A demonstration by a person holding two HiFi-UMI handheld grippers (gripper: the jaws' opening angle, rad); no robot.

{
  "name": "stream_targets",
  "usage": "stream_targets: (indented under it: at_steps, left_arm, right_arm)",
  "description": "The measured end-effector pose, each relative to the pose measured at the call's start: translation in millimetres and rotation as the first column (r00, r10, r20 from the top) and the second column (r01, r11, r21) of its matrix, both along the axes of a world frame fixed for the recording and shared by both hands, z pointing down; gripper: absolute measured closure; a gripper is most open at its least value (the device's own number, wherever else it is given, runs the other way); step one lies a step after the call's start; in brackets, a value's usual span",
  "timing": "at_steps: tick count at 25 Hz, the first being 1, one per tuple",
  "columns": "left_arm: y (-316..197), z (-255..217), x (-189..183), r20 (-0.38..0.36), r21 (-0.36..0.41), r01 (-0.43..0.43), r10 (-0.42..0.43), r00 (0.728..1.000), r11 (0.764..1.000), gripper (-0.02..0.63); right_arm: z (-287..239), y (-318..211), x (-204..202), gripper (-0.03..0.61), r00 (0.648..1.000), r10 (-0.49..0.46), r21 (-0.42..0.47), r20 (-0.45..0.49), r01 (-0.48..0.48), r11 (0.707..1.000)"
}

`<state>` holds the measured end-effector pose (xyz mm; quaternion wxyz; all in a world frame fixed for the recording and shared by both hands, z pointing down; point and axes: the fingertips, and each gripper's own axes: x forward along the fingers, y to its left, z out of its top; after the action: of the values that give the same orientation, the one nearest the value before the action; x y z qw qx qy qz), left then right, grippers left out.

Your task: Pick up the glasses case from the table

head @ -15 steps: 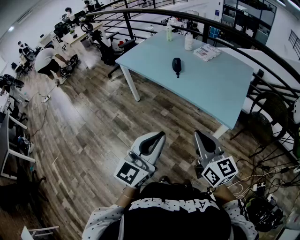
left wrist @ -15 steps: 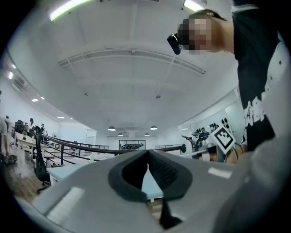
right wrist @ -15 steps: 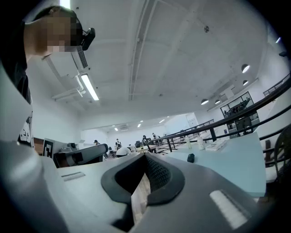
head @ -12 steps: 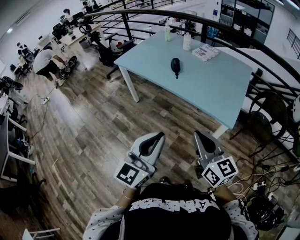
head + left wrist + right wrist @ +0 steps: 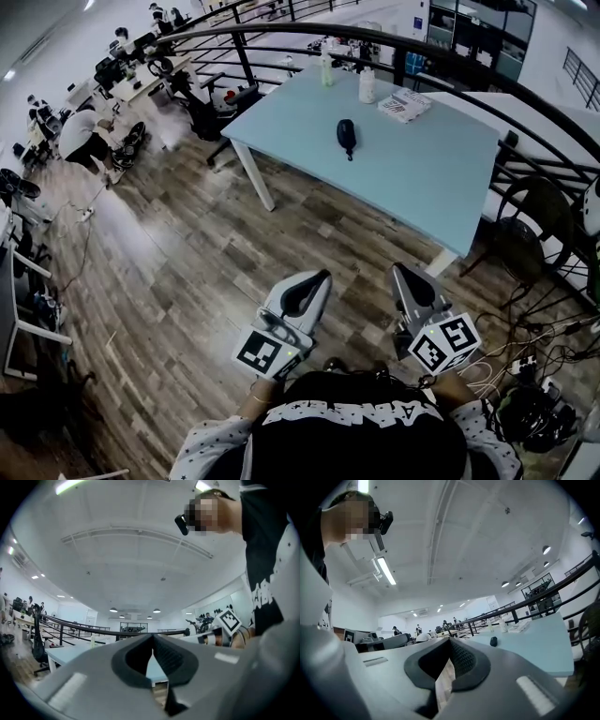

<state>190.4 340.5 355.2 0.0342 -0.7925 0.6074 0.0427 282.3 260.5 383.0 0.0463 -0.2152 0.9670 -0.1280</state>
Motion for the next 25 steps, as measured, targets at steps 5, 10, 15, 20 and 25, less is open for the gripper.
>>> stream_targets:
  at_steps: [5,10,15,20,25]
  left_arm:
    - [3,4,-20,0.0,-0.015,0.003,-0.003,1.0,1.0,0.614]
    - [5,4,-42,0.006,-0.001,0.002,-0.002,1.0,1.0,0.614]
    - [4,8,-56,-0.004,0.0,-0.006,0.006,1.0,1.0,0.614]
    - [5,13,-64,-0.022,-0.013,-0.017,0.017,1.0,1.0,0.614]
    - [9,20,-77,-0.028,-0.028,0.01,-0.011,1.0,1.0,0.614]
  right_arm:
    - [2,0,-15,0.574,1.0,0.017,-0.001,-0.001,-0.017,1.0]
    - [1,2,-37,0.574,1.0,0.016,0.015,-0.011,-0.016,1.0]
    - [3,2,-47,0.574,0.999,0.035,0.016,-0.033,-0.034,0.999]
    - [6,-2,-50,0.574,0.997,0.062,0.003,-0.04,-0.062,0.998]
    - [9,-7,-62,0.574,0.997,0.053,0.002,-0.047,-0.053,0.999]
